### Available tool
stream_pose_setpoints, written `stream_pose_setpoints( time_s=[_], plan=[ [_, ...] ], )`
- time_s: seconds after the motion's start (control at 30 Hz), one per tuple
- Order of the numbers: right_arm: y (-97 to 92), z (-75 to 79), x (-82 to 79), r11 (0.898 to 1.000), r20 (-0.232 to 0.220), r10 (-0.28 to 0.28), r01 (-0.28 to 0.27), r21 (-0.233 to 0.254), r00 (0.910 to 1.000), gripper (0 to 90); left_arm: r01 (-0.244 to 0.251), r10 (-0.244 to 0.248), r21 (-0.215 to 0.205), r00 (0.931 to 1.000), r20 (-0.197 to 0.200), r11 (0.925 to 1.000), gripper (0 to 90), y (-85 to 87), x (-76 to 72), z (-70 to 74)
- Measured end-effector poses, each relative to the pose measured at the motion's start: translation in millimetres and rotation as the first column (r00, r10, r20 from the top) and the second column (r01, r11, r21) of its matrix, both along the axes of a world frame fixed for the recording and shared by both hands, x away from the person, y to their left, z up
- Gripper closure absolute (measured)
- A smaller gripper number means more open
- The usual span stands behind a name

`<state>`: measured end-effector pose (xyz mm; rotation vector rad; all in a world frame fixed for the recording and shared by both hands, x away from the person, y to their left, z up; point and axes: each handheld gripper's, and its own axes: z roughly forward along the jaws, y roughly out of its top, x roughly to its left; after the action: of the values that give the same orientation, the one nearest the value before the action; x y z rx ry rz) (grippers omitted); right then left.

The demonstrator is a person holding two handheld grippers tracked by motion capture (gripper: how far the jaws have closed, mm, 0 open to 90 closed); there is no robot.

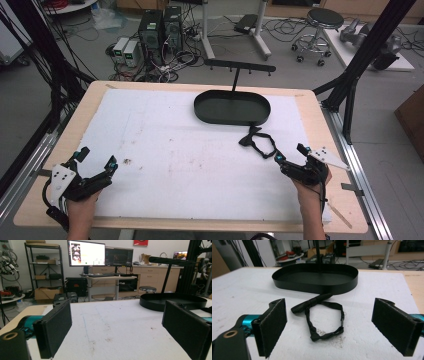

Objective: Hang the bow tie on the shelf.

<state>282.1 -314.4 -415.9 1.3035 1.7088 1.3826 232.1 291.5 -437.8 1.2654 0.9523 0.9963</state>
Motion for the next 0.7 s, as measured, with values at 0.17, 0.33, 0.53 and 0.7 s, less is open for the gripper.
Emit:
stream_pose_setpoints(
  time_s=[0.17,0.33,0.53,0.7],
  plan=[
    [4.3,4.4,19.2,0.999,-0.052,-0.009,0.007,-0.043,0.9986,12.2,0.001,-0.001,0.001,1.0000,0.002,1.0000,9.6,-0.4,-0.1,0.7],
    [6.5,-1.8,46.3,0.997,-0.122,-0.019,0.009,-0.082,0.9923,14.9,0.000,0.001,-0.011,1.0000,0.006,0.9999,9.6,1.7,-1.3,1.8],
    [6.1,-16.2,68.5,0.996,-0.212,-0.046,0.029,-0.082,0.9761,19.2,0.003,-0.003,-0.022,1.0000,0.001,0.9998,9.6,2.7,-0.9,1.5],
    [10.0,-14.4,78.7,0.992,-0.242,-0.059,0.029,-0.124,0.9685,27.9,0.005,-0.005,-0.022,1.0000,-0.001,0.9997,9.6,1.3,1.0,0.3]
  ],
)
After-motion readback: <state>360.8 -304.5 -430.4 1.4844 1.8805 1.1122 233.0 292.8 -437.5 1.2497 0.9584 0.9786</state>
